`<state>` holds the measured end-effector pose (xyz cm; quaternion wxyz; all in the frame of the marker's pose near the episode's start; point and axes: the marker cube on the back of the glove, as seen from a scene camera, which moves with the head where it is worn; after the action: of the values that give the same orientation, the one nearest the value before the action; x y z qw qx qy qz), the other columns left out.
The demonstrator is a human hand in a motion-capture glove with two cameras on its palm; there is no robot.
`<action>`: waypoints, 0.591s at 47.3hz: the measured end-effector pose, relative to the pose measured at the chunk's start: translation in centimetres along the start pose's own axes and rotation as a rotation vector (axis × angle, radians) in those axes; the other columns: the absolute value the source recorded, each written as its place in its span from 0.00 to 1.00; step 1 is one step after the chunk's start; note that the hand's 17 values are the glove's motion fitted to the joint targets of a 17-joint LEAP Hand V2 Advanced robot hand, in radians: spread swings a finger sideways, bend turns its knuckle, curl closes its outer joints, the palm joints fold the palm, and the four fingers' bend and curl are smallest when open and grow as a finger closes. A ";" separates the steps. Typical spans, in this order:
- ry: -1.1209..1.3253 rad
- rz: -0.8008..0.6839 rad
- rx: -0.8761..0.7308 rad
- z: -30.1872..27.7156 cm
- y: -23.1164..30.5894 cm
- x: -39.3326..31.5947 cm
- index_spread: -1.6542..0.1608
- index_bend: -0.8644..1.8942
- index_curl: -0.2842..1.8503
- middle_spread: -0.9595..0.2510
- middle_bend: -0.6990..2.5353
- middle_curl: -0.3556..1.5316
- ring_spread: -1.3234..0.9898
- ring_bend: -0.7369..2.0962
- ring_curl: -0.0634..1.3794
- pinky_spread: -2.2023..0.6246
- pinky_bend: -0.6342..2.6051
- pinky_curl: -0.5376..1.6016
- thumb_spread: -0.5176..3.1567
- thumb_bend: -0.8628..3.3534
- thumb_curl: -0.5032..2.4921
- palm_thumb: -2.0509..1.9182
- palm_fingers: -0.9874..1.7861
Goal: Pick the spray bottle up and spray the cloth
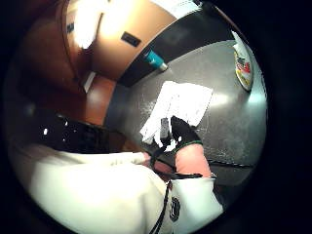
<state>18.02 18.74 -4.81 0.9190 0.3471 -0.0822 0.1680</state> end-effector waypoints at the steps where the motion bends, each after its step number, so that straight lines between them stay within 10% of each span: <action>1: -0.002 0.017 0.008 -0.3 -0.2 0.6 0.71 0.37 0.26 0.75 0.28 0.36 0.56 0.35 0.23 0.81 0.26 0.40 0.41 0.20 0.31 0.70 0.50; 28: -0.230 0.286 0.219 -0.7 -3.7 8.0 0.73 0.35 0.25 0.76 0.28 0.37 0.56 0.37 0.25 0.81 0.27 0.42 0.41 0.20 0.32 0.69 0.48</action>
<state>26.82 18.64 -5.46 0.8272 0.4464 -0.2161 0.2640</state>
